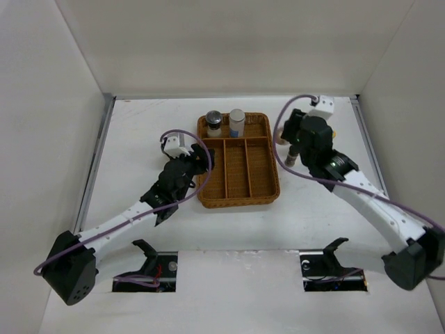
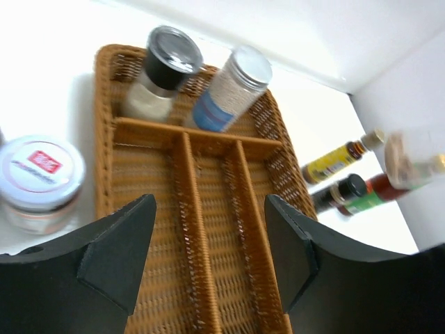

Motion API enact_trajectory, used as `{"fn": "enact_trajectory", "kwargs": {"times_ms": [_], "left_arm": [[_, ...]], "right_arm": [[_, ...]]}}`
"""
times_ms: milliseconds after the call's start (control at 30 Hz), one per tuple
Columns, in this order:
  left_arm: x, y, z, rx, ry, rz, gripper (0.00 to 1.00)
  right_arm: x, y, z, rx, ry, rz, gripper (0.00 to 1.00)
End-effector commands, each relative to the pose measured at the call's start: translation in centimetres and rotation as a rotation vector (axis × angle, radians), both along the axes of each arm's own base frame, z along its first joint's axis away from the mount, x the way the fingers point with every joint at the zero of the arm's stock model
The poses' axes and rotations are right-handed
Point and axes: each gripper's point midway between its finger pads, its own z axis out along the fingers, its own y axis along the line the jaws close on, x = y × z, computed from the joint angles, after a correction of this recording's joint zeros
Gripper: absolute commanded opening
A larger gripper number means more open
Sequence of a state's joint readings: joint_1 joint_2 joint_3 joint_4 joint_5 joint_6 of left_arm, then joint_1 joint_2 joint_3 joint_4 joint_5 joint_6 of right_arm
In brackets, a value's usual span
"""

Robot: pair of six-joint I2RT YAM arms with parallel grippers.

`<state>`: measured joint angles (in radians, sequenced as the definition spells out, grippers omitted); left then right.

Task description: Organize the condiment bottles

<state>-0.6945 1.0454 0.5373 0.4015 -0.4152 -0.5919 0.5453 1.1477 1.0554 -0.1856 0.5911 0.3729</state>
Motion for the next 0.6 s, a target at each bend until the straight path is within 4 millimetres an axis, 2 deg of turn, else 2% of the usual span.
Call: {"fn": "enact_trajectory", "kwargs": {"times_ms": [0,100,167,267,400,567], "left_arm": [[0.5,1.3,1.0,-0.016,-0.01,0.044,0.62],[0.7,2.2,0.6,-0.003,0.009,0.069,0.62],[0.6,2.8,0.4,0.003,0.016,0.083,0.62],[0.7,3.9,0.3,0.008,0.02,0.115,0.63],[0.9,5.3,0.5,0.011,0.025,0.152,0.63],[1.8,6.5,0.4,0.026,0.049,0.195,0.65]], "right_arm": [[4.6,5.1,2.2,0.011,-0.085,0.142,0.4],[9.3,8.6,2.0,-0.021,-0.094,0.19,0.39],[12.1,9.9,1.1,-0.041,-0.078,0.192,0.39],[15.0,10.9,-0.5,-0.076,-0.058,0.187,0.39],[16.8,11.1,-3.4,-0.093,-0.011,0.181,0.39],[17.5,10.5,-6.3,-0.092,0.035,0.161,0.4]]}}
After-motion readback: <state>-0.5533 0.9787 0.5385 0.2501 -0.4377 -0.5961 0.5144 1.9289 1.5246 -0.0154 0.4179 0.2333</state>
